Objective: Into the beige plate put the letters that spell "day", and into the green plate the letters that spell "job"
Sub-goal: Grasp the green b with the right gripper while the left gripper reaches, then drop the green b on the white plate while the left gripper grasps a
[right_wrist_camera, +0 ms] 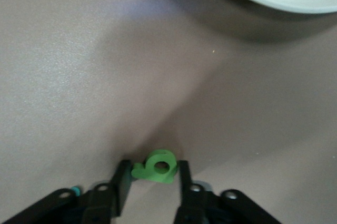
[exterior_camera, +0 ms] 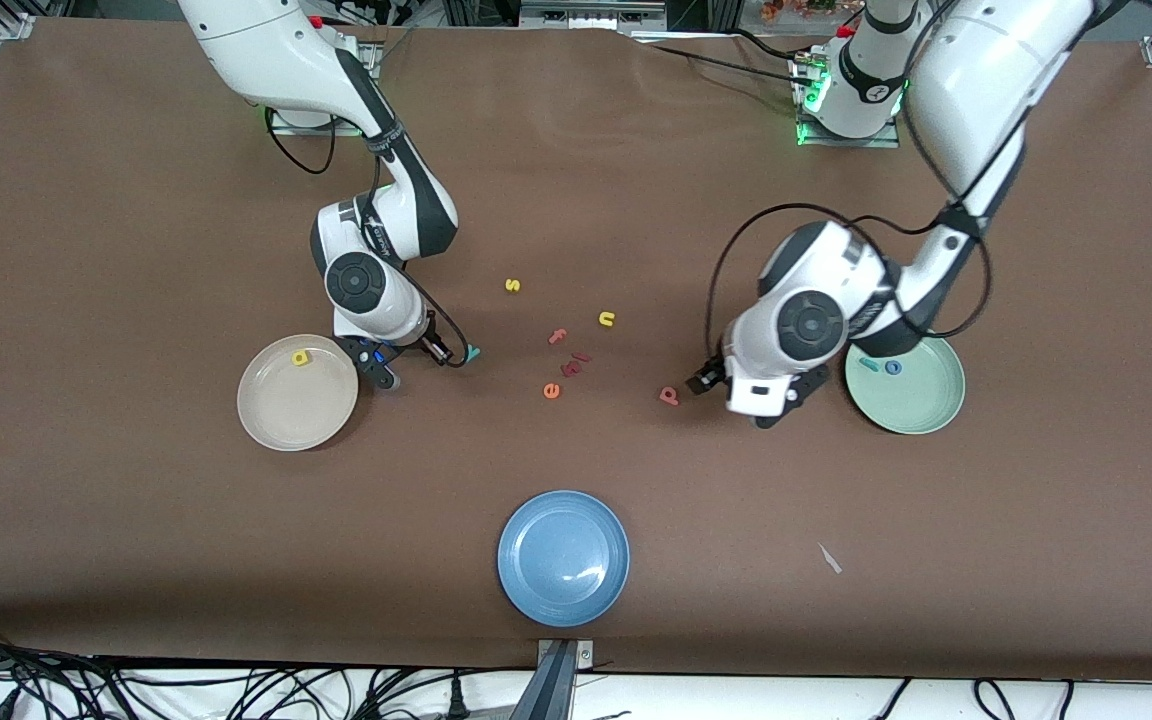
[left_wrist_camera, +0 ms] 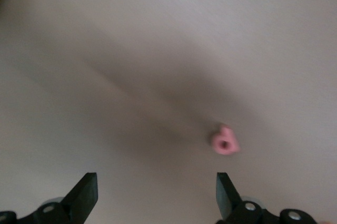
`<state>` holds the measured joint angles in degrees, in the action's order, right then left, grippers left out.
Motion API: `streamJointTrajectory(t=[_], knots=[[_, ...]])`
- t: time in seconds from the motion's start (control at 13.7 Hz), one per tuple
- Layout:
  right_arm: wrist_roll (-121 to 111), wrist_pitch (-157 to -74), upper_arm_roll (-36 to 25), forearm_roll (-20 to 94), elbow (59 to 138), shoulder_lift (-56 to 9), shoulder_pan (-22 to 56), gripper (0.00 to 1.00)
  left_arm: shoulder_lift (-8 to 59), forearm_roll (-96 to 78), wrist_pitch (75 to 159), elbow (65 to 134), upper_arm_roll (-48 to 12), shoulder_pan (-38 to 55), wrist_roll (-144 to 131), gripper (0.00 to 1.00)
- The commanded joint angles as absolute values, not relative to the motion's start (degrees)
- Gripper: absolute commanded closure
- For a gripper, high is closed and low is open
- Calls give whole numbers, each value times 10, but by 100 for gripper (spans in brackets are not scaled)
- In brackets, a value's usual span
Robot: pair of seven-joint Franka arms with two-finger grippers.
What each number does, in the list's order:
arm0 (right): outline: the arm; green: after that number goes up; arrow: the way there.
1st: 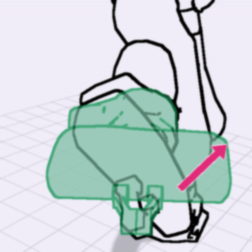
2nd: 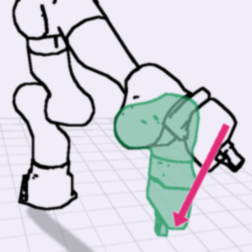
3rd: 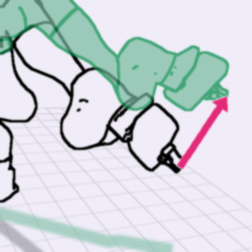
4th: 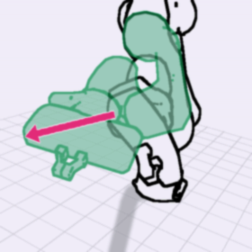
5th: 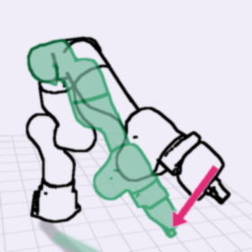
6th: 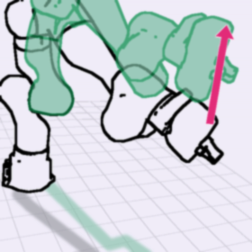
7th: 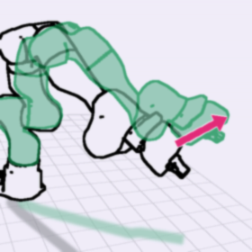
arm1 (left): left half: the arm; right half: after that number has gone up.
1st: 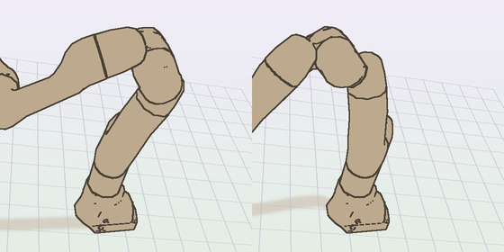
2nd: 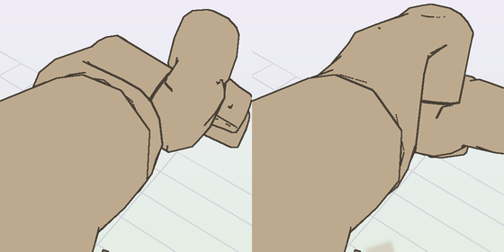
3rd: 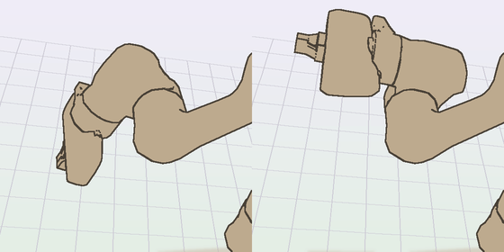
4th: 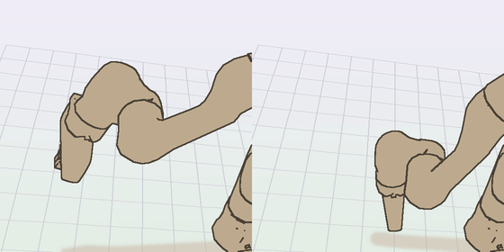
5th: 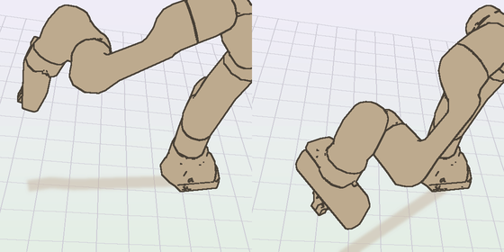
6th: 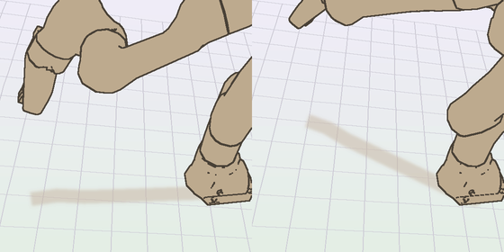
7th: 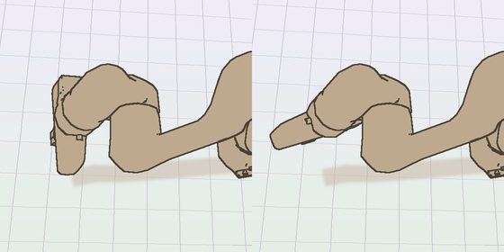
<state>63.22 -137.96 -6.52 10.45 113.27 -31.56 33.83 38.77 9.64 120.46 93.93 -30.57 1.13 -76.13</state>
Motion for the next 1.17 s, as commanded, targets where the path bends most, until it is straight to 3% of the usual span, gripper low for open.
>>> streamJointTrajectory(t=[0.0, 0.22, 0.51, 0.8, 0.95, 1.1], knots=[[628, -1386, -64, 111, 1151, -302, 337, 75, 432, 93, 1245, 910, -282, 51, -837, 4], [622, -1380, -67, 107, 1137, -298, 337, 75, 454, 88, 1294, 907, -219, 106, -861, 6], [480, -1253, -135, 105, 1089, -267, 337, 75, 482, 88, 1299, 868, -217, 108, -925, 8], [286, -1243, -206, 117, 1093, -271, 321, 74, 493, 93, 1331, 862, -212, 125, -965, 11], [273, -1251, -206, 120, 1094, -282, 305, 74, 497, 92, 1333, 862, -197, 141, -970, 17], [272, -1272, -205, 120, 1095, -295, 305, 74, 497, 93, 1333, 862, -192, 145, -972, 31]])
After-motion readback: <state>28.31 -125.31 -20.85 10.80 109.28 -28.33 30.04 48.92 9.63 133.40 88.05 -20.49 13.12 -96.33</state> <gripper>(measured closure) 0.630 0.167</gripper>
